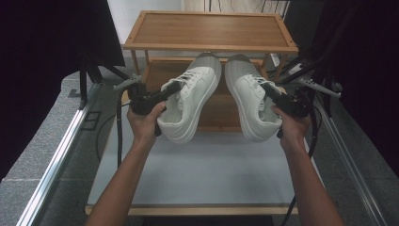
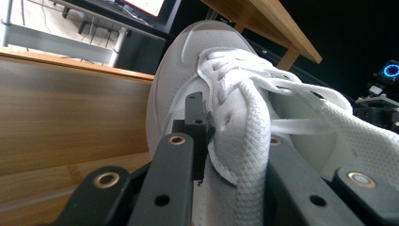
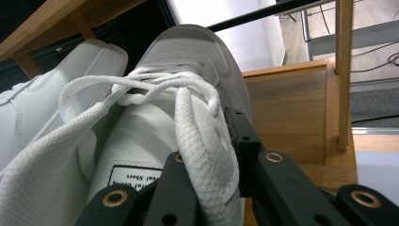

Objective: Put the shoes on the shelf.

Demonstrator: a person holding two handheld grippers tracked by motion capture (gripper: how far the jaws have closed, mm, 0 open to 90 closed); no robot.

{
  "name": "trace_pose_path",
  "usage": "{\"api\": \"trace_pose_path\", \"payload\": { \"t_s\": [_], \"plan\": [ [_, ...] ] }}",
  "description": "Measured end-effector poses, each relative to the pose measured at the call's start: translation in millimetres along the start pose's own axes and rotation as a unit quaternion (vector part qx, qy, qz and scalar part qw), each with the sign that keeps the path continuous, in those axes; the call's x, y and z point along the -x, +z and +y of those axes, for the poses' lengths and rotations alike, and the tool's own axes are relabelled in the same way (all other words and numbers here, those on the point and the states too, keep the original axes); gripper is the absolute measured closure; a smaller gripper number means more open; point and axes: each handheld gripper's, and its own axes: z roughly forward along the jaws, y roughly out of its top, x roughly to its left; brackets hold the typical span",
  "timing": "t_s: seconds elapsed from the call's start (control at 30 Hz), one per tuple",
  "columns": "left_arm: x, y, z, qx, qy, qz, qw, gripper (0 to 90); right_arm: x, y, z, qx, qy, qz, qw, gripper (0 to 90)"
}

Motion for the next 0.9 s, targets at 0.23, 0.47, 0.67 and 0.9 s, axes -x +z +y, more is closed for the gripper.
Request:
{"api": "trace_pose_path", "payload": {
  "t_s": [0.23,0.47,0.67,0.9],
  "plan": [
    [-4.7,3.1,3.4,0.005,-0.009,0.014,0.9999,81.5,-2.3,9.3,2.0,0.004,0.009,-0.008,0.9999,83.9],
    [-10.1,8.8,4.0,0.007,-0.023,0.021,0.9995,81.5,-4.5,17.6,2.9,0.003,0.014,-0.013,0.9998,83.8],
    [-14.8,16.0,4.9,0.007,-0.035,0.029,0.9989,81.3,-5.3,25.4,4.8,0.006,0.021,-0.023,0.9995,83.8],
    [-16.1,26.8,8.5,0.009,-0.043,0.041,0.9982,81.1,-6.5,32.4,9.0,0.005,0.024,-0.028,0.9993,83.6]
  ]
}}
